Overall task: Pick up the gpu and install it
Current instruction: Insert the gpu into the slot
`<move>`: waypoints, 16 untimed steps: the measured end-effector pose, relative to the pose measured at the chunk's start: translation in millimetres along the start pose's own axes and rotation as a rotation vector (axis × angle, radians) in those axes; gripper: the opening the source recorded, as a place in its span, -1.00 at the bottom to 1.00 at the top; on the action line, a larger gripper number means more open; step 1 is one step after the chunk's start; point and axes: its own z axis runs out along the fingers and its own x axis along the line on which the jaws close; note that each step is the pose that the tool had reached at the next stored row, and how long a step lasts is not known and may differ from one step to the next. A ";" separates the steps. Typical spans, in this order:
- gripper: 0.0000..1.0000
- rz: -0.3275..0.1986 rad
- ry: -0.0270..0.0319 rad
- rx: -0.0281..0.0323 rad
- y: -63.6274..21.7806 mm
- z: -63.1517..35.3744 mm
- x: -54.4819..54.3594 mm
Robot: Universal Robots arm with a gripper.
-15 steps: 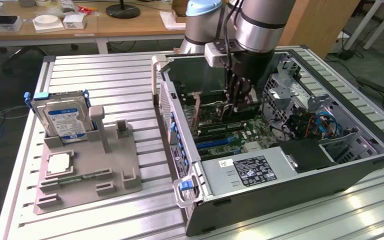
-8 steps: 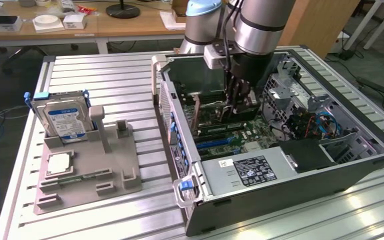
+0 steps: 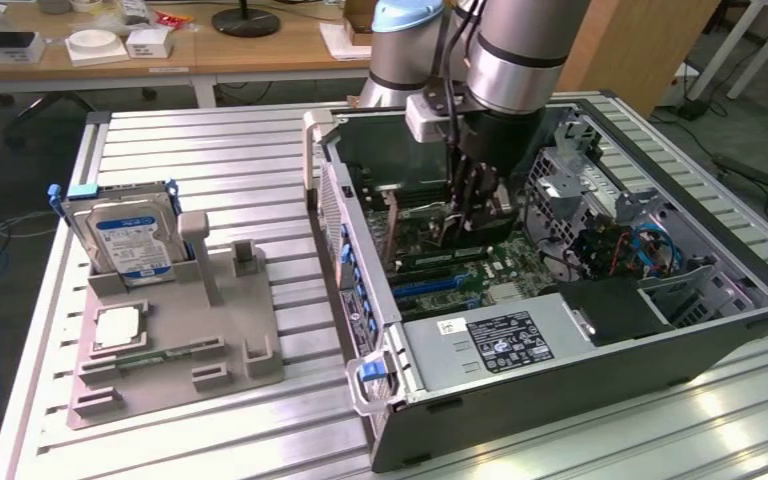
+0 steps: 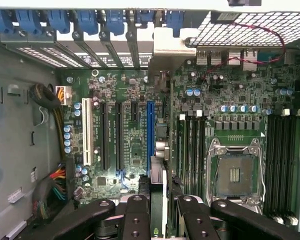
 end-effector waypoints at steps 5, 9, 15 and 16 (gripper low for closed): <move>-0.48 0.000 -0.0001 0.0000 5.5 3.3 0.3; -0.48 0.000 0.0000 -0.0001 6.2 6.6 0.9; -0.48 0.000 0.0001 -0.0002 6.5 10.7 3.7; -0.48 0.000 0.0001 0.0000 6.5 11.3 4.3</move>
